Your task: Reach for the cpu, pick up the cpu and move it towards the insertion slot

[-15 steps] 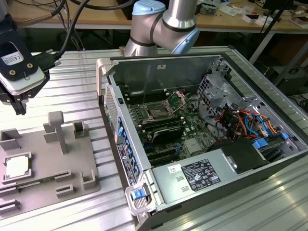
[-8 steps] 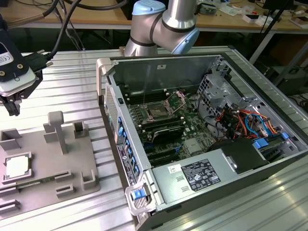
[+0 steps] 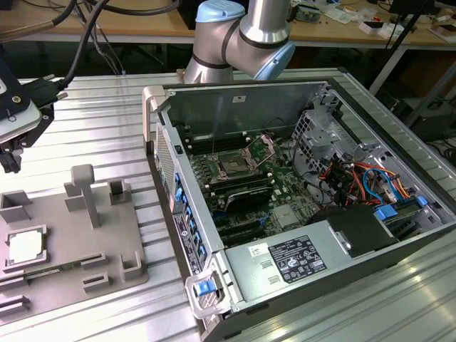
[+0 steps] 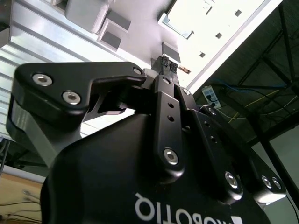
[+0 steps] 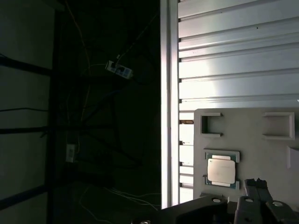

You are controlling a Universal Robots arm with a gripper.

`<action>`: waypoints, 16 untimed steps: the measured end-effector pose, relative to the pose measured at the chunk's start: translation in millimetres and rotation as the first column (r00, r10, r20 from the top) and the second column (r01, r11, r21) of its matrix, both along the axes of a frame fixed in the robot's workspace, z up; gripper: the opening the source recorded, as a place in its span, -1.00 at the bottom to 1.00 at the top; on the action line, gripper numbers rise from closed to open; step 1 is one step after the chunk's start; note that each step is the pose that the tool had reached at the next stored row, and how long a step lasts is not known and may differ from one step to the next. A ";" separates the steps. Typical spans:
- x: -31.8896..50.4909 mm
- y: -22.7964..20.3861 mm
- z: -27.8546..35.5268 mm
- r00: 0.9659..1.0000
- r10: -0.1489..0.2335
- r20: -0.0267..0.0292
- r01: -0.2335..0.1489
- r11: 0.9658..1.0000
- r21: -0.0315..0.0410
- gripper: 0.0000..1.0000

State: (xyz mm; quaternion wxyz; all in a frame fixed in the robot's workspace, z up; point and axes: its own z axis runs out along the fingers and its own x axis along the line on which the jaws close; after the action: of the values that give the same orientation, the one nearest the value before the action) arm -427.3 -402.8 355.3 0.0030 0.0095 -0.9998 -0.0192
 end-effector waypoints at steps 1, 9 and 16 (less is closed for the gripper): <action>-1.6 0.0 -0.1 1.000 0.000 0.000 0.000 1.000 0.000 -0.79; -23.4 0.0 -2.6 1.000 0.000 0.000 0.000 1.000 0.000 -0.79; -36.6 -0.1 -5.9 1.000 0.000 0.000 0.000 1.000 0.000 -0.79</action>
State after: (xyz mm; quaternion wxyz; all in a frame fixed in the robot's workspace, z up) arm -463.8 -402.8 349.4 0.0032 0.0095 -0.9998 -0.0192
